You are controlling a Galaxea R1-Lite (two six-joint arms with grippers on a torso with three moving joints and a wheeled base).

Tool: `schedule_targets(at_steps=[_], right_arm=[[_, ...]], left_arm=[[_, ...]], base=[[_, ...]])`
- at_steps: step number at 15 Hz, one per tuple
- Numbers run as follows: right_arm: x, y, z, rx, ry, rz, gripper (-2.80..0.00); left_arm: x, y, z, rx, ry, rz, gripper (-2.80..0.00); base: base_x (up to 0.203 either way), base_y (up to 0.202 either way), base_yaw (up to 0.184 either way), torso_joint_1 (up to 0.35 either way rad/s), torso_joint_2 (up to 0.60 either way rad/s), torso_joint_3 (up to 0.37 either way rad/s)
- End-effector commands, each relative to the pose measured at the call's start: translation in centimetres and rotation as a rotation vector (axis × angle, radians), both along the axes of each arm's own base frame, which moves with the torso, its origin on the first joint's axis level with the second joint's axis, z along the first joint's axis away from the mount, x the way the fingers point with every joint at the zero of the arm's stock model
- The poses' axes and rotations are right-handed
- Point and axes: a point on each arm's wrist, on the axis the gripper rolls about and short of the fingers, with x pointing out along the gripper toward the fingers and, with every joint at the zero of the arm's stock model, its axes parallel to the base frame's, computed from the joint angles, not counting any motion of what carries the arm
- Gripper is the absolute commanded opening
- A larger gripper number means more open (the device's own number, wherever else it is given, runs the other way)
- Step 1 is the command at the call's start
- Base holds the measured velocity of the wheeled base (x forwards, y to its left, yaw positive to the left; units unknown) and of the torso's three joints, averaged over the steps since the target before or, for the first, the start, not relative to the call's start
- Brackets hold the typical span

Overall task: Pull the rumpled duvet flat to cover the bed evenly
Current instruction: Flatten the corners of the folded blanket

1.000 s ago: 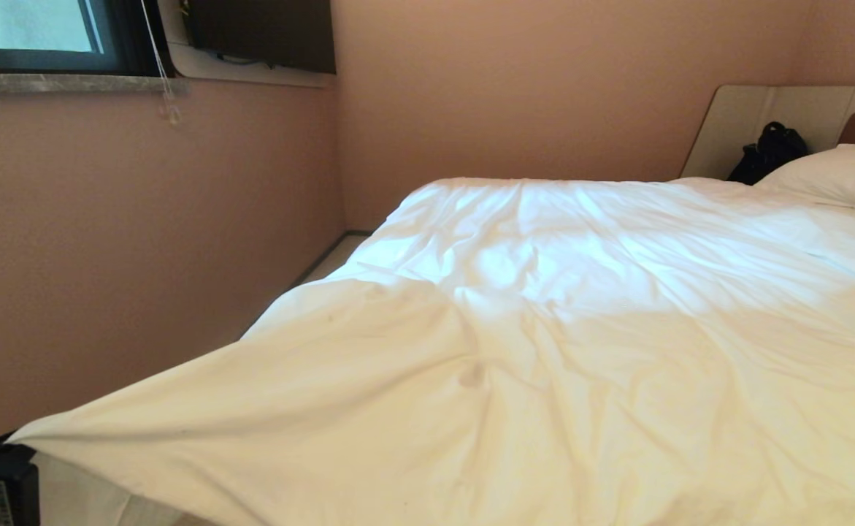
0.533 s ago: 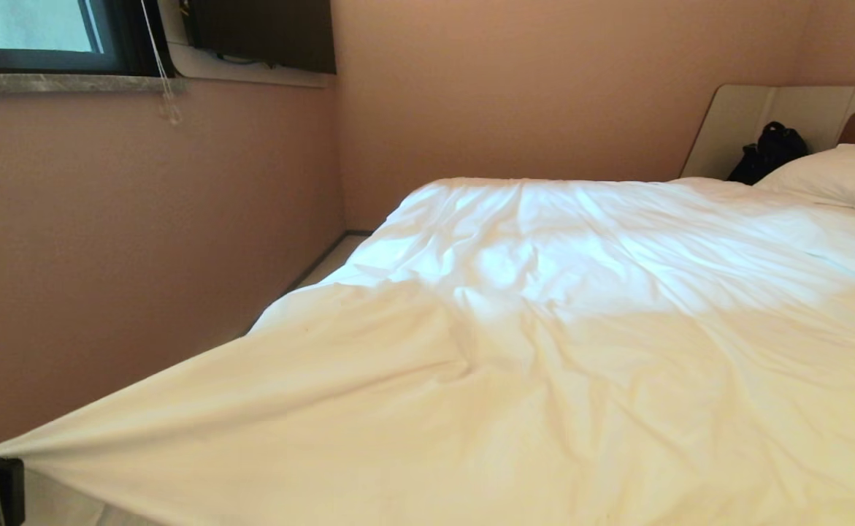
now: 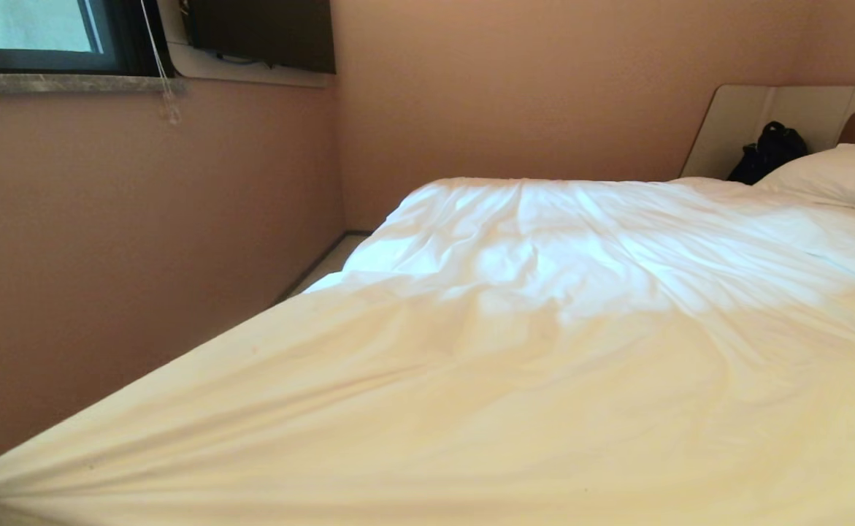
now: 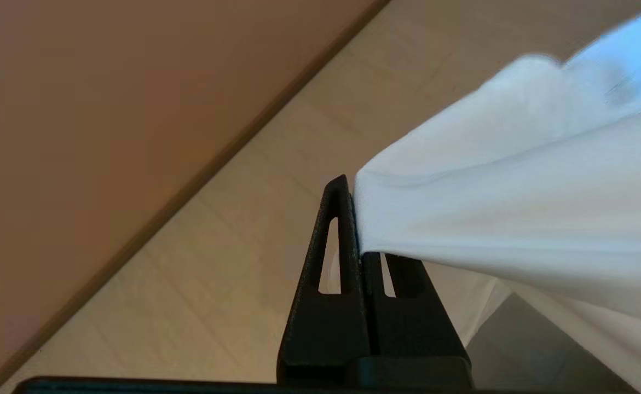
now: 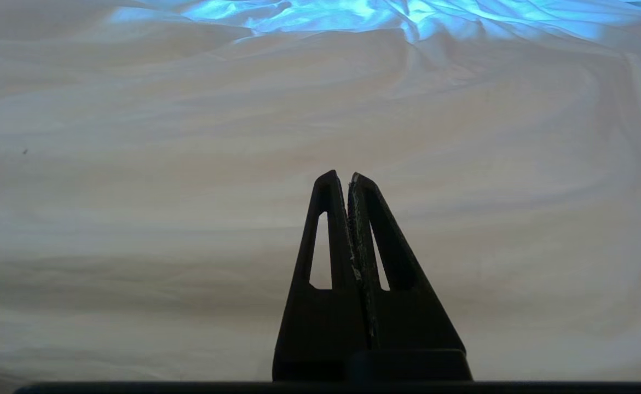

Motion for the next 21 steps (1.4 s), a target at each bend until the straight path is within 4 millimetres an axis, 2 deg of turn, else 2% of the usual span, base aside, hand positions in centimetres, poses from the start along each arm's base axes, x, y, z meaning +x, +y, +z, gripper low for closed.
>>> schedule_targets(at_steps=[1, 4, 18, 19, 21], right_arm=[[0.0, 0.0, 0.0, 0.0, 0.001, 0.001, -2.8], [0.0, 0.0, 0.0, 0.0, 0.0, 0.001, -2.8], [0.0, 0.0, 0.0, 0.0, 0.001, 0.001, -2.8], [0.0, 0.0, 0.0, 0.0, 0.001, 0.001, -2.8], [0.0, 0.0, 0.0, 0.0, 0.001, 0.001, -2.8]], left_arm=[[-1.3, -0.6, -0.7, 0.006, 0.011, -0.001, -2.8], [-3.5, -1.8, -1.8, -0.028, 0.124, -0.056, -2.8], [-3.7, -1.9, -2.8, -0.062, 0.164, -0.067, -2.8], [-3.7, -1.9, -2.8, -0.063, 0.163, -0.069, 0.0], [-3.7, -1.9, -2.7, -0.062, 0.157, -0.067, 0.0]], base=[[0.0, 0.0, 0.0, 0.0, 0.0, 0.0], [0.0, 0.0, 0.0, 0.0, 0.0, 0.0], [0.0, 0.0, 0.0, 0.0, 0.0, 0.0], [0.0, 0.0, 0.0, 0.0, 0.0, 0.0], [0.0, 0.0, 0.0, 0.0, 0.0, 0.0]])
